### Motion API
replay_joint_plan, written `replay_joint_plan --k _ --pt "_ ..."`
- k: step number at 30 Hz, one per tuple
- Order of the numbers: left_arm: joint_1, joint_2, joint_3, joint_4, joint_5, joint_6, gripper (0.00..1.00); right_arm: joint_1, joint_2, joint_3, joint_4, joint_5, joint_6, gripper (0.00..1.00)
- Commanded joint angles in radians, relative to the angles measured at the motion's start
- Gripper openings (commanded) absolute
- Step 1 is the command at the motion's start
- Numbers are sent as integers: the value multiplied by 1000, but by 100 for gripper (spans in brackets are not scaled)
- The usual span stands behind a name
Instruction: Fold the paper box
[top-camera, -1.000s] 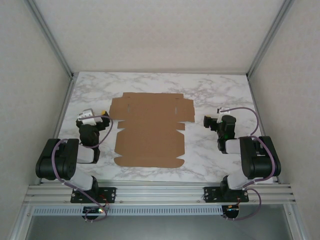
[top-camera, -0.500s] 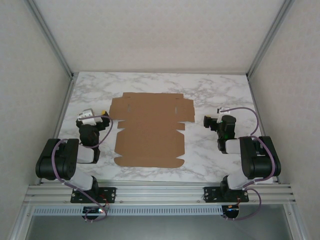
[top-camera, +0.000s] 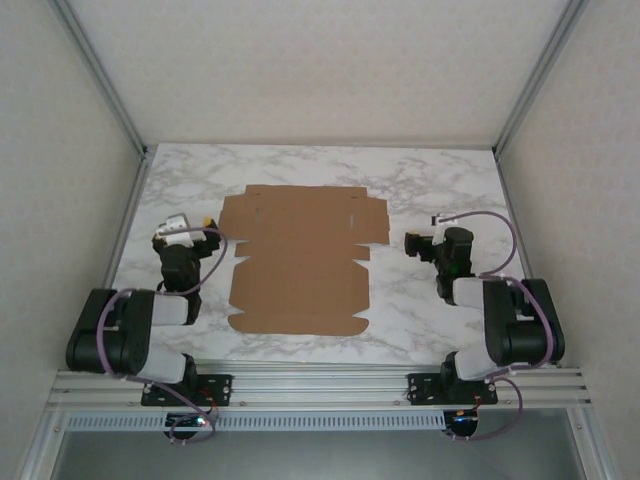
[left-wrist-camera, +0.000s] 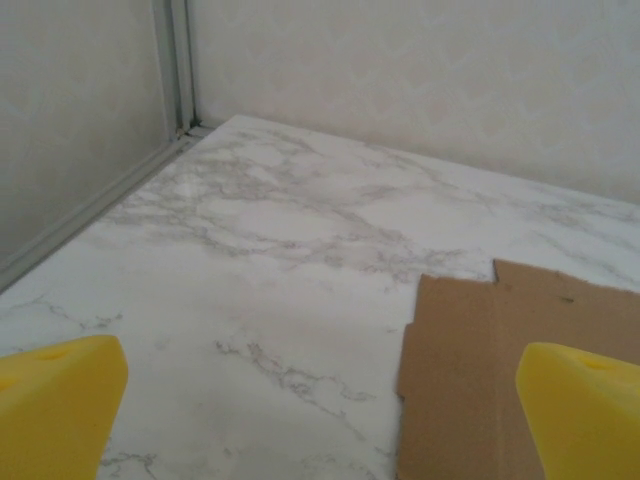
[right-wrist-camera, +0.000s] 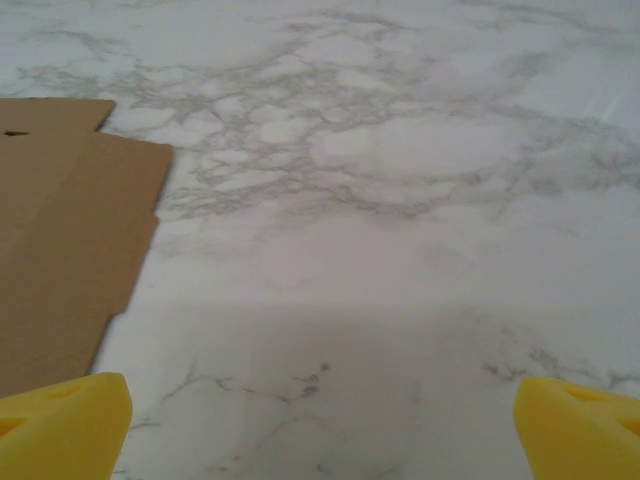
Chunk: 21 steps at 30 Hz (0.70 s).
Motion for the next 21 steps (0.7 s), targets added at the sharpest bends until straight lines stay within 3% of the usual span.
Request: replay_joint_plan --k 1,5,7,9,12,14,16,17,18,21 --pt "-85 -189 52 -87 -79 75 99 72 -140 139 -221 -21 -48 99" --pt "-199 -400 180 -270 35 54 100 278 -269 273 -349 54 -12 99" --pt "-246 -477 262 -410 -8 -41 99 363 -314 355 -438 54 -4 99" --pt "-280 -523 390 -670 -58 -167 99 424 -358 444 -560 75 38 99" --pt "-291 -528 583 -1054 7 -254 100 503 -392 647 -872 321 173 99" --pt "-292 -526 666 -1244 -27 -345 99 501 -373 808 -1105 343 265 99" --pt "-291 -535 700 -1391 -150 -461 99 494 -350 922 -1276 227 315 99" --pt "-289 -551 675 -1429 -240 -573 99 488 -353 921 -1270 127 326 99" --pt "-279 -571 628 -1398 -260 -607 100 482 -357 899 -1236 20 329 99" --pt "-257 -599 513 -1291 -95 -586 100 479 -347 815 -1151 -158 426 99"
